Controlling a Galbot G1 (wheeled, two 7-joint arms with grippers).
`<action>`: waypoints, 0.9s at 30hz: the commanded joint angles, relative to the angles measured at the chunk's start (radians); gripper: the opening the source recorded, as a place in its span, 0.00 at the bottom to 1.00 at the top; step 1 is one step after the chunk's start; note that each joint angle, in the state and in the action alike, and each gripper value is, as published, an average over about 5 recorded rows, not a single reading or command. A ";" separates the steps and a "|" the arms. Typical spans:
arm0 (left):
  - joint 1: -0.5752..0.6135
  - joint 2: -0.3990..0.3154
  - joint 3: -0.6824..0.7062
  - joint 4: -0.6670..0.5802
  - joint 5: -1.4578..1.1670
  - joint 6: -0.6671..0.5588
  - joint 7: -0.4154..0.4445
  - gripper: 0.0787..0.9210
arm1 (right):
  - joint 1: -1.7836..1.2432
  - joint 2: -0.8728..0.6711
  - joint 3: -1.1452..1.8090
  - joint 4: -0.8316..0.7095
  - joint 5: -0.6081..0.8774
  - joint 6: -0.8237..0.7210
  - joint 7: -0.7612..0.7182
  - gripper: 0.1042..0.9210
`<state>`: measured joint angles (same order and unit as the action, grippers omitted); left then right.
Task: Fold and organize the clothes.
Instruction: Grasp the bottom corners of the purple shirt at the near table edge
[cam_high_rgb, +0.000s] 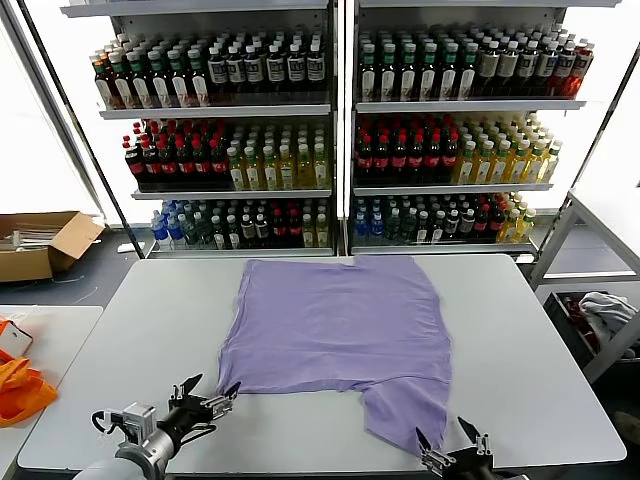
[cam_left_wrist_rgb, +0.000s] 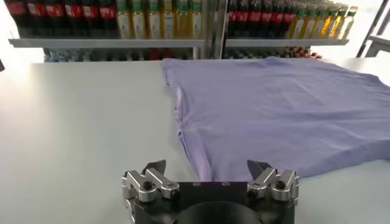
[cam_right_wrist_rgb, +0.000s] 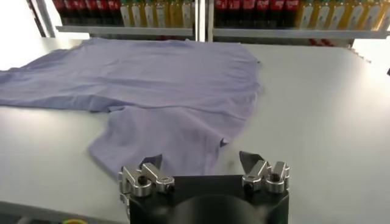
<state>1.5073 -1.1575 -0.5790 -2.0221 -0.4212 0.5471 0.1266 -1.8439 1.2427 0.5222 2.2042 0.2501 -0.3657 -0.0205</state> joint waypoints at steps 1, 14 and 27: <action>-0.004 -0.009 0.019 0.019 -0.006 0.015 -0.008 0.83 | -0.010 0.011 -0.048 -0.006 -0.012 -0.015 0.014 0.57; -0.002 -0.015 0.017 0.009 -0.024 0.007 -0.006 0.39 | -0.003 0.001 -0.049 0.025 -0.002 0.003 0.002 0.10; 0.031 -0.021 -0.005 -0.054 -0.027 -0.014 -0.014 0.01 | -0.075 -0.031 -0.023 0.062 0.005 0.128 -0.079 0.00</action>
<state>1.5200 -1.1762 -0.5770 -2.0448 -0.4490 0.5389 0.1149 -1.8962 1.2123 0.5029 2.2554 0.2567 -0.2832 -0.0766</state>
